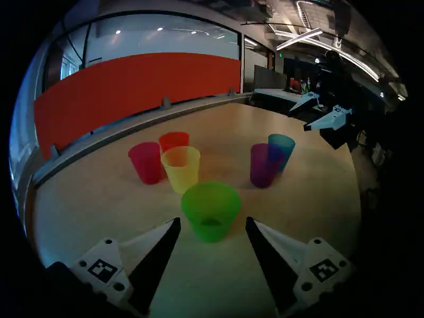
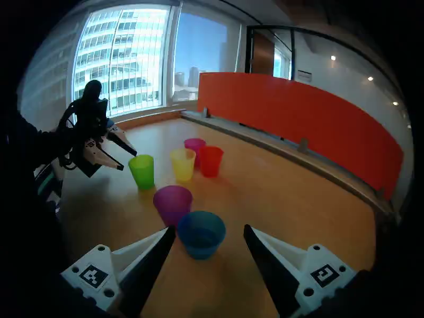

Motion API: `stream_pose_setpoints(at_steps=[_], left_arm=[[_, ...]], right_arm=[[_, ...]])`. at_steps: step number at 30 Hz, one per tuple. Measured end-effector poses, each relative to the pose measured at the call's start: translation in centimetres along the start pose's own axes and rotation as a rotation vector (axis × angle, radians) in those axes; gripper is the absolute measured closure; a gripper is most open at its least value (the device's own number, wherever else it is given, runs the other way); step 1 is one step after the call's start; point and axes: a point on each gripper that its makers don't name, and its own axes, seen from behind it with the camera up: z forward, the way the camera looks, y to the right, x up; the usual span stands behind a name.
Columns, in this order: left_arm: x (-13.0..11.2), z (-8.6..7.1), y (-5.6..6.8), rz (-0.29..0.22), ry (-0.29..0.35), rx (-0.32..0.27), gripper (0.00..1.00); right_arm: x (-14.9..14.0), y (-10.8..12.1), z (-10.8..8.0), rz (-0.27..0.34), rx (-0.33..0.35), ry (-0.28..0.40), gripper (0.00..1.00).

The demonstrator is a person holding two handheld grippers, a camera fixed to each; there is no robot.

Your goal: Pour water

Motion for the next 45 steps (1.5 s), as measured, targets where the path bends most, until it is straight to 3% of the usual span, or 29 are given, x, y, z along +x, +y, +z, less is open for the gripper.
stream_pose_setpoints(at_steps=[15, 26, 40, 45], left_arm=[[-1.5, 3.1, -0.5, 0.021, -0.102, -0.014, 0.09], [-0.7, 4.7, 0.1, 0.016, -0.099, -0.059, 0.09], [-0.1, 5.5, -0.1, 0.004, -0.094, -0.06, 0.09], [0.1, 5.5, 0.3, 0.014, -0.093, -0.064, 0.12]], right_arm=[[-1.0, 0.0, 1.2, -0.008, 0.014, -0.033, 0.0], [-1.7, -0.1, 1.9, -0.001, 0.025, -0.053, 0.0], [-2.2, -0.4, 2.6, 0.002, 0.038, -0.066, 0.0], [-2.4, -0.6, 2.7, -0.002, 0.043, -0.071, 0.0]])
